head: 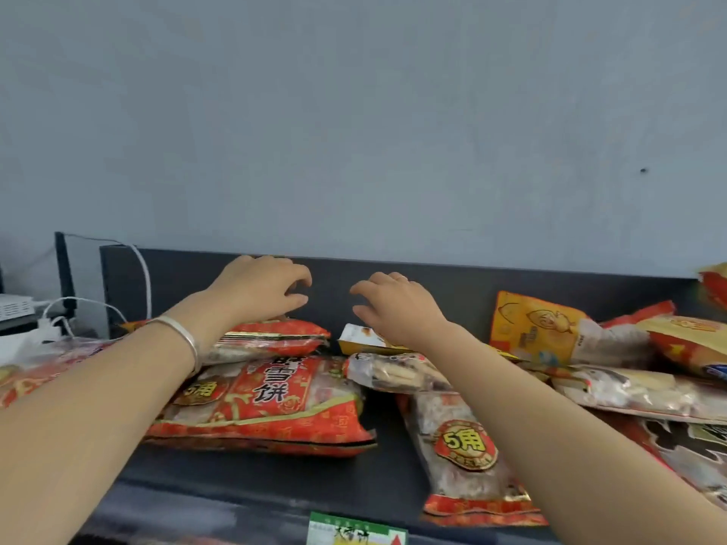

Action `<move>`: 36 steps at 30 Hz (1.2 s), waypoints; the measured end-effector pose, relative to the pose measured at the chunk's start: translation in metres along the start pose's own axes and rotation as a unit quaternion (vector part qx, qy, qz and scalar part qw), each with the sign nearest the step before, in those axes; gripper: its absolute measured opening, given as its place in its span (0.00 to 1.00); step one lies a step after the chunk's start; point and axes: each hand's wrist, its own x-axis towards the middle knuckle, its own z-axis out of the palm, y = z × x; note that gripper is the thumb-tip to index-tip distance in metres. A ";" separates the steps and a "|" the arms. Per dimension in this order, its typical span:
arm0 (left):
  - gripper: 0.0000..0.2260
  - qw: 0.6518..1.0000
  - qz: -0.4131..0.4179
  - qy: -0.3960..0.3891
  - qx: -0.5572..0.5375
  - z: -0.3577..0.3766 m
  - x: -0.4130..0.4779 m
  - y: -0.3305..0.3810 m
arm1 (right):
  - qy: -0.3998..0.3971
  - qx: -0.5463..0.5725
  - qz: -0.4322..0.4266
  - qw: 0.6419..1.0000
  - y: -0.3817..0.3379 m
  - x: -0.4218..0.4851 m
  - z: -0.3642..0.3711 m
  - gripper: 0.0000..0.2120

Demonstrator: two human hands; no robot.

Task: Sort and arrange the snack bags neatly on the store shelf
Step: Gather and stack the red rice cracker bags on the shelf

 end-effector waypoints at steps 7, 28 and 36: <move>0.17 0.997 -0.051 -0.053 -0.031 0.020 -0.019 -0.106 | -0.023 0.041 -0.018 0.999 -0.070 0.068 0.021 0.20; 0.23 0.979 -0.028 -0.138 -0.149 0.115 0.000 -0.212 | -0.222 0.066 0.031 0.972 -0.144 0.174 0.071 0.22; 0.28 0.970 -0.043 -0.119 -0.206 0.102 -0.003 -0.215 | -0.082 -0.006 0.006 0.997 -0.145 0.177 0.076 0.11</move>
